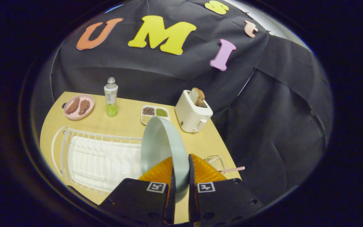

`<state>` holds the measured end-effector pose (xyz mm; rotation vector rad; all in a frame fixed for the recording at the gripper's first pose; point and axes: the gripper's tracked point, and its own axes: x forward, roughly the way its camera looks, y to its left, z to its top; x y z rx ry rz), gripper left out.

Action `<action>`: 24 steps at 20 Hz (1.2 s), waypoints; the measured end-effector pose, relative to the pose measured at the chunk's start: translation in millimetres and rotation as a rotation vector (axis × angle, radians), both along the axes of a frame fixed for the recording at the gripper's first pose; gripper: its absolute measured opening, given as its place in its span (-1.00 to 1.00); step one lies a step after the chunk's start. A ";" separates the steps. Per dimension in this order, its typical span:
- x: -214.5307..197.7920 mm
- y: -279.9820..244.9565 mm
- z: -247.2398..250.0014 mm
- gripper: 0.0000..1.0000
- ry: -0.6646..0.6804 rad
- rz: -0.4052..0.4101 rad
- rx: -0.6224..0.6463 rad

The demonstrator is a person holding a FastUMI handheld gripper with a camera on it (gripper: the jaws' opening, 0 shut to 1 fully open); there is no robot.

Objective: Take the plate from the dish rack, then take the spoon from the basket and place it into the plate.

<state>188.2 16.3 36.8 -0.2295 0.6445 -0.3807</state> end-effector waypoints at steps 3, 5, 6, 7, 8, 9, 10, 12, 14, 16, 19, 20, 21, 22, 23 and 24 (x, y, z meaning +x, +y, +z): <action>-32.1 11.3 1.6 -0.56 -0.015 0.133 0.106; -53.0 18.5 -0.1 -0.56 -0.043 0.230 0.190; -63.9 21.0 -2.7 -0.56 -0.060 0.265 0.234; -74.6 20.1 -8.7 -0.56 -0.071 0.290 0.275; -84.2 17.8 -17.0 -0.56 -0.074 0.305 0.309; -94.1 16.1 -25.6 -0.56 -0.079 0.315 0.344; -104.2 12.7 -36.2 -0.56 -0.078 0.324 0.368; -117.8 9.2 -57.8 -0.56 -0.088 0.352 0.395; -132.4 10.3 -84.7 -0.56 -0.093 0.370 0.448; -144.8 11.9 -118.5 -0.56 -0.057 0.389 0.486; -154.4 17.0 -157.2 -0.56 -0.007 0.413 0.549; -155.0 14.7 -169.5 -0.56 0.017 0.405 0.573; -154.6 13.9 -183.7 -0.56 0.035 0.390 0.600; -153.8 13.1 -196.0 -0.56 0.056 0.384 0.614; -153.9 9.6 -207.3 -0.56 0.078 0.367 0.619; -154.4 6.0 -213.8 -0.57 0.091 0.366 0.621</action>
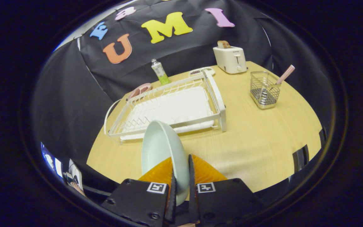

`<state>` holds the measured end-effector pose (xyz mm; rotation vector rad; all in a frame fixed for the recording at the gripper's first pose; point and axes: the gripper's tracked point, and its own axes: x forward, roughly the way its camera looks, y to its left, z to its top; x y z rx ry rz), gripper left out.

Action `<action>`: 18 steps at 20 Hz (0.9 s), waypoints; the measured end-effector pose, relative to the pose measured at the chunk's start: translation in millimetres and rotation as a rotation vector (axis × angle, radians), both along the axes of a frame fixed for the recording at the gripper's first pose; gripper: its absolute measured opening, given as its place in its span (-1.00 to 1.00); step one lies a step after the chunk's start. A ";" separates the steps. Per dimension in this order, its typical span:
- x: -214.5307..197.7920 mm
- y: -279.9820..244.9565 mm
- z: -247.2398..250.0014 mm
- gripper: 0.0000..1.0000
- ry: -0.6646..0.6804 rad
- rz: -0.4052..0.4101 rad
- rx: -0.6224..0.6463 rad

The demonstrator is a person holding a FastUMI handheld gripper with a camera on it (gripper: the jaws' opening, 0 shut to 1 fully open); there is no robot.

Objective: Take the plate from the dish rack, then take the spoon from the basket and place it into the plate.

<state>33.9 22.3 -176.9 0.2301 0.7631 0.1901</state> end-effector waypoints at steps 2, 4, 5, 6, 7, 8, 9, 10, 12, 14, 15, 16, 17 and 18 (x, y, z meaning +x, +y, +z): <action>3.4 -1.1 -10.1 -0.56 0.017 0.009 0.035; 1.8 -7.9 -20.8 -0.54 0.040 0.010 0.046; 2.1 -13.4 -27.1 -0.52 0.051 0.005 0.038; 2.3 -17.3 -32.9 -0.46 0.063 0.006 0.041; 3.1 -15.1 -35.9 -0.44 0.063 0.005 0.064; 4.0 -15.3 -37.9 -0.43 0.065 0.013 0.066; 3.3 -18.2 -41.9 -0.43 0.065 0.016 0.050; 4.7 -21.2 -44.9 -0.38 0.064 0.017 0.029; 4.9 -20.4 -48.5 -0.29 0.066 0.022 0.015; 8.2 -20.4 -50.7 -0.26 0.065 0.034 0.012; 9.4 -22.9 -52.6 -0.25 0.069 0.031 0.002; 9.4 -25.7 -54.3 -0.21 0.073 0.026 -0.007; 10.4 -27.3 -55.7 -0.18 0.077 0.025 -0.018; 11.5 -29.1 -56.8 -0.13 0.078 0.020 -0.023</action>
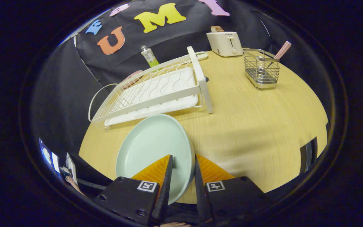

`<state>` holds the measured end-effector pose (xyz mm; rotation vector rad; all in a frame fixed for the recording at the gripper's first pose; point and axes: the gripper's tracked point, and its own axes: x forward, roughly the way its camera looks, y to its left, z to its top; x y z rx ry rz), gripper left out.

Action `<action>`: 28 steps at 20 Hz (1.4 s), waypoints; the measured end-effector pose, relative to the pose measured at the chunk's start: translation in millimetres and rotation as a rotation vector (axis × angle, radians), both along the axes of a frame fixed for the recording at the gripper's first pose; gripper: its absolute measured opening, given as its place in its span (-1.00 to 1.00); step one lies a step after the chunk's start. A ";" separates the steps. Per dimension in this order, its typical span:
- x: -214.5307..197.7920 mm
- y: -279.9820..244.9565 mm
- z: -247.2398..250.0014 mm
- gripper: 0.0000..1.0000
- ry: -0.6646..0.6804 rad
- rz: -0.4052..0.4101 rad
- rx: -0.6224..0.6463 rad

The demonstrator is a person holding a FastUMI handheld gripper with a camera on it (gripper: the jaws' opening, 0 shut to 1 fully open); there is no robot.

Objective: Take the plate from the dish rack, then take the spoon from the basket and place it into the plate.

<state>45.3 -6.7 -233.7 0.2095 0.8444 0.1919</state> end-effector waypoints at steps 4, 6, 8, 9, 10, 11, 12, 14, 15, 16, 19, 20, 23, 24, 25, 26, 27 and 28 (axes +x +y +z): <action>5.1 -15.1 5.0 -0.13 -0.048 -0.022 -0.041; 7.1 -24.1 13.9 0.03 -0.095 -0.038 -0.034; 11.6 -39.0 27.6 0.09 -0.172 -0.063 -0.060; 12.7 -45.5 34.7 0.15 -0.220 -0.072 -0.076; 13.3 -52.6 43.7 0.28 -0.265 -0.079 -0.089; 14.7 -58.0 51.2 0.35 -0.304 -0.079 -0.101; 15.2 -64.0 57.9 0.42 -0.338 -0.076 -0.117; 19.9 -78.9 71.7 0.58 -0.402 -0.082 -0.134; 21.8 -86.5 75.8 0.68 -0.431 -0.080 -0.145; 24.8 -96.9 82.1 0.78 -0.461 -0.092 -0.162; 34.2 -129.2 93.5 0.94 -0.545 -0.129 -0.212; 37.8 -138.4 97.3 0.96 -0.565 -0.134 -0.218; 54.0 -173.3 99.5 1.00 -0.594 -0.158 -0.249; 61.1 -186.7 101.2 1.00 -0.602 -0.173 -0.272; 67.8 -203.3 103.5 1.00 -0.607 -0.204 -0.304; 74.2 -217.0 108.0 1.00 -0.624 -0.226 -0.317; 81.2 -221.0 110.7 1.00 -0.635 -0.224 -0.305; 88.2 -222.1 114.5 1.00 -0.646 -0.214 -0.274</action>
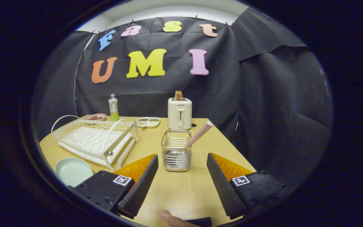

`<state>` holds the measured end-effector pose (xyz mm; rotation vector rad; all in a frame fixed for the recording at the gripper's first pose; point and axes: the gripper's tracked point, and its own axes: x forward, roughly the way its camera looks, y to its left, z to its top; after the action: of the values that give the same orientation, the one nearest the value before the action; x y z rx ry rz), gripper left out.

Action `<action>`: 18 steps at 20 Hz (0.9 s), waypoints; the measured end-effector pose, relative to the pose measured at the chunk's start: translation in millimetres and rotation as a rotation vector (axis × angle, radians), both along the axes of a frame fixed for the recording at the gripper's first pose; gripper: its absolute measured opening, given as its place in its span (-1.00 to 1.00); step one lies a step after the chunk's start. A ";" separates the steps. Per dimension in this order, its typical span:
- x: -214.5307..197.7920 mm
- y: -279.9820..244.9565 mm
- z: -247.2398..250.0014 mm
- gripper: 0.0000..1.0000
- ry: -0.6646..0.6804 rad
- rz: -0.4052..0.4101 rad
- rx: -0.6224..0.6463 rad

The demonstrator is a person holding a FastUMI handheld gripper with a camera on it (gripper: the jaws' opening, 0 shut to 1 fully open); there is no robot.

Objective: Take the plate from the dish rack, then take the spoon from the basket and place it into the plate.

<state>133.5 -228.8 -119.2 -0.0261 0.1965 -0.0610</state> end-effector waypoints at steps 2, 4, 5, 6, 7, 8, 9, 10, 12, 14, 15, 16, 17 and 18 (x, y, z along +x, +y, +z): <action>13.3 -3.0 8.6 0.99 -0.031 0.034 0.059; 36.4 -16.7 19.2 0.98 -0.080 -0.010 0.063; 43.8 -18.9 20.4 0.97 -0.093 -0.014 0.051; 52.3 -16.8 17.8 0.91 -0.078 -0.003 0.038; 61.3 -14.2 12.4 0.90 -0.061 -0.001 0.043; 70.5 -16.2 10.7 0.90 -0.055 -0.006 0.052; 79.3 -18.3 9.9 0.90 -0.058 -0.023 0.050; 84.9 -18.8 11.1 0.74 -0.073 -0.030 0.058; 97.9 -6.1 15.0 0.40 -0.117 0.006 0.067; 100.3 -0.2 14.5 0.07 -0.124 0.042 0.064; 101.4 2.2 10.8 -0.10 -0.098 0.052 0.048; 101.9 1.1 9.7 -0.27 -0.095 0.043 0.035; 100.8 6.3 16.3 -0.44 -0.097 0.054 0.038; 98.3 6.4 20.5 -0.50 -0.103 0.042 0.030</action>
<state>231.8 -222.4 -98.7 0.0033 0.0941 -0.0171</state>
